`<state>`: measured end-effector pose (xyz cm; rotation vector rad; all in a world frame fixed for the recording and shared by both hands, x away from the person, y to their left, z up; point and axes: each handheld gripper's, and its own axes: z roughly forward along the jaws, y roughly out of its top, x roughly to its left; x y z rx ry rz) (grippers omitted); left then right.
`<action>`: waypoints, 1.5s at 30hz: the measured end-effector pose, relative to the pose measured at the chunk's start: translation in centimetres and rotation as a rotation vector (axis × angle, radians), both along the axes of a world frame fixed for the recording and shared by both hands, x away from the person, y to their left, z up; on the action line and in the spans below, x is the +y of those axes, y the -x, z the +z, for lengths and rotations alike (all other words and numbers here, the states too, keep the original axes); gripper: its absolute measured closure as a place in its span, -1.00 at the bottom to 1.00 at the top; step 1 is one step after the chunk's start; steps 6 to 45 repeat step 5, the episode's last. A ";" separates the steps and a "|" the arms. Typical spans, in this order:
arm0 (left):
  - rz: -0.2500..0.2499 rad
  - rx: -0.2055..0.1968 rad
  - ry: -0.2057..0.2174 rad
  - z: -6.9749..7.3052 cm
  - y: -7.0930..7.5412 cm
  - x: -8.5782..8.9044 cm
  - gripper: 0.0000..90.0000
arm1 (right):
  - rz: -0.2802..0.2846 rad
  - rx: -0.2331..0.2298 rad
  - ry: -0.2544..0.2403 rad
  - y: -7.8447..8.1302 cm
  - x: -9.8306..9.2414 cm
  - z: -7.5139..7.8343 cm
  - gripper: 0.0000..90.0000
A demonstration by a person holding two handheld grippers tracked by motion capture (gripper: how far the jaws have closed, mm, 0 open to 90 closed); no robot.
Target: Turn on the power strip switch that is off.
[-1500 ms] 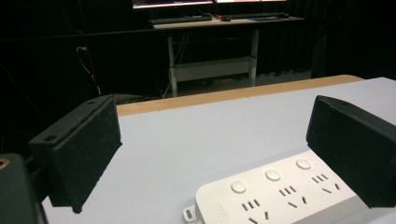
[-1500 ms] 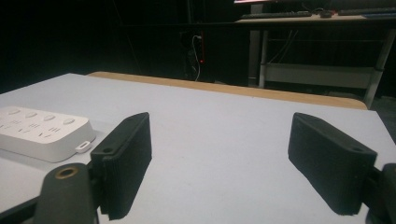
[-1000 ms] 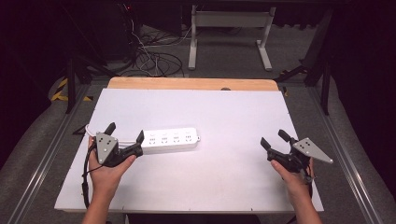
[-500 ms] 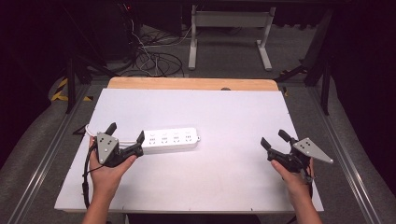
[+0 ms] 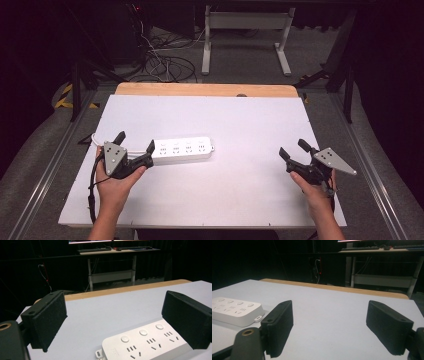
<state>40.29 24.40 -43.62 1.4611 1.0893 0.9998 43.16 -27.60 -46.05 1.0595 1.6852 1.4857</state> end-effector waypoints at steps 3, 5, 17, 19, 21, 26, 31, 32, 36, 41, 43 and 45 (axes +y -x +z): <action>-0.002 0.003 0.002 0.0 -0.1 0.0 -0.86 | 0.000 0.001 0.000 -0.1 0.0 0.0 -0.51; 0.002 0.005 -0.002 -0.1 -0.2 0.1 -0.86 | -0.001 0.004 -0.001 -0.2 -0.1 -0.1 -0.51; 0.002 0.005 -0.002 -0.1 -0.2 0.1 -0.86 | -0.001 0.004 -0.001 -0.2 -0.1 -0.1 -0.51; 0.002 0.005 -0.002 -0.1 -0.2 0.1 -0.86 | -0.001 0.004 -0.001 -0.2 -0.1 -0.1 -0.51; 0.002 0.005 -0.002 -0.1 -0.2 0.1 -0.86 | -0.001 0.004 -0.001 -0.2 -0.1 -0.1 -0.51; 0.002 0.005 -0.002 -0.1 -0.2 0.1 -0.86 | -0.001 0.004 -0.001 -0.2 -0.1 -0.1 -0.51; 0.002 0.005 -0.002 -0.1 -0.2 0.1 -0.86 | -0.001 0.004 -0.001 -0.2 -0.1 -0.1 -0.51; 0.002 0.005 -0.002 -0.1 -0.2 0.1 -0.86 | -0.001 0.004 -0.001 -0.2 -0.1 -0.1 -0.51; 0.002 0.005 -0.002 -0.1 -0.2 0.1 -0.86 | -0.001 0.004 -0.001 -0.2 -0.1 -0.1 -0.51; 0.002 0.005 -0.002 -0.1 -0.2 0.1 -0.86 | -0.001 0.004 -0.001 -0.2 -0.1 -0.1 -0.51; 0.002 0.005 -0.002 -0.1 -0.2 0.1 -0.86 | -0.001 0.004 -0.001 -0.2 -0.1 -0.1 -0.51; 0.002 0.005 -0.002 -0.1 -0.2 0.1 -0.86 | -0.001 0.004 -0.001 -0.2 -0.1 -0.1 -0.51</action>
